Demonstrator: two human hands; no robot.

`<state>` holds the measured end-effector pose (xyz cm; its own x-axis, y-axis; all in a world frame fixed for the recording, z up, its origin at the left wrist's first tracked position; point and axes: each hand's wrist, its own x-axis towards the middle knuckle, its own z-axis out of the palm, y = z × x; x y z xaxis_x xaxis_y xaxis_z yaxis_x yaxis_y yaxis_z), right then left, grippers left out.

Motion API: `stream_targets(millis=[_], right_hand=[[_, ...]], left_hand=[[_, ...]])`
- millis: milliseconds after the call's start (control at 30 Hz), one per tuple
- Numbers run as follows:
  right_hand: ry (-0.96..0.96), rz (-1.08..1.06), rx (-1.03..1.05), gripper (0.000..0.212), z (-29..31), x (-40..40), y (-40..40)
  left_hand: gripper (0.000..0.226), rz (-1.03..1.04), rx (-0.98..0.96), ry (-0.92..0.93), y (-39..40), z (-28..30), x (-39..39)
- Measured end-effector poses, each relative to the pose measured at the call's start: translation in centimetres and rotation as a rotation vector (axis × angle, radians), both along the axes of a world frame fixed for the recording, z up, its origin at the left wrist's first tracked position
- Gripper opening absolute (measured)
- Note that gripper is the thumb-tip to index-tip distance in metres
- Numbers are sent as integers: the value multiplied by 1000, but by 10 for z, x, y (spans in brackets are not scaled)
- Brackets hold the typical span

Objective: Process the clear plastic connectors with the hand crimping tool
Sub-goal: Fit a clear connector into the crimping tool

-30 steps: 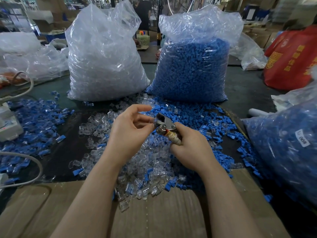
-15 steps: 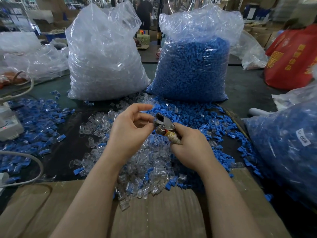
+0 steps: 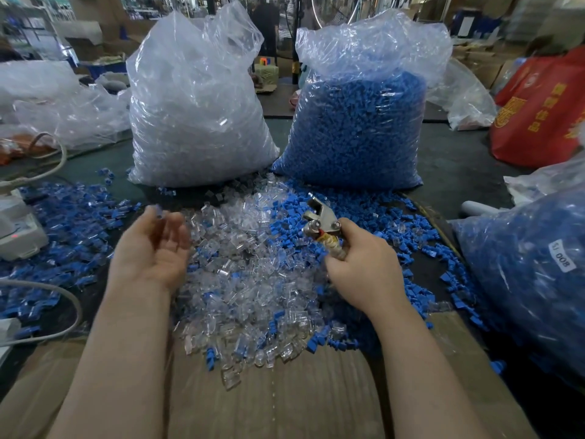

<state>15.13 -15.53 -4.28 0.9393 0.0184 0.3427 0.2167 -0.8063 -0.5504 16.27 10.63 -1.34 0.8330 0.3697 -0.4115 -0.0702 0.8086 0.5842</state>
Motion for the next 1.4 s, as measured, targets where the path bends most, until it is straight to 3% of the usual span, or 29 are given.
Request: stream_targets(millis=[233,400,500,600,700,767,933,1067,1400], right_hand=[[23,-60,-70,11,0,2,-1],[33,-90,-31,7,0,1,-1],[47,-123,-28,8,0,2,-2],[68,-153,-22,6,-1,4,-2],[78,-187,-23,8,-1,6,-2],[94,-215,-56,8,-1,7,-3],[119,-253,-173,15,-2,9,-4],[115,-269,-170,22,-2,9,-3],[111,-253,-143,23,-3,8,-2]], left_hand=[[24,332,-506,-26,24,-3,-6],[27,376,-525,-50,28,-5,-7],[20,188,-191,15,17,-3,-4],[6,-87,397,49,-10,1,-2],[6,-341,1021,-15,-45,1,-6],[11,-485,1317,-87,-67,-6,-7],[24,-573,1937,-135,-92,-19,-2],[29,-556,2162,-63,-91,-23,-2],[18,-381,2196,185,-81,-21,-2]])
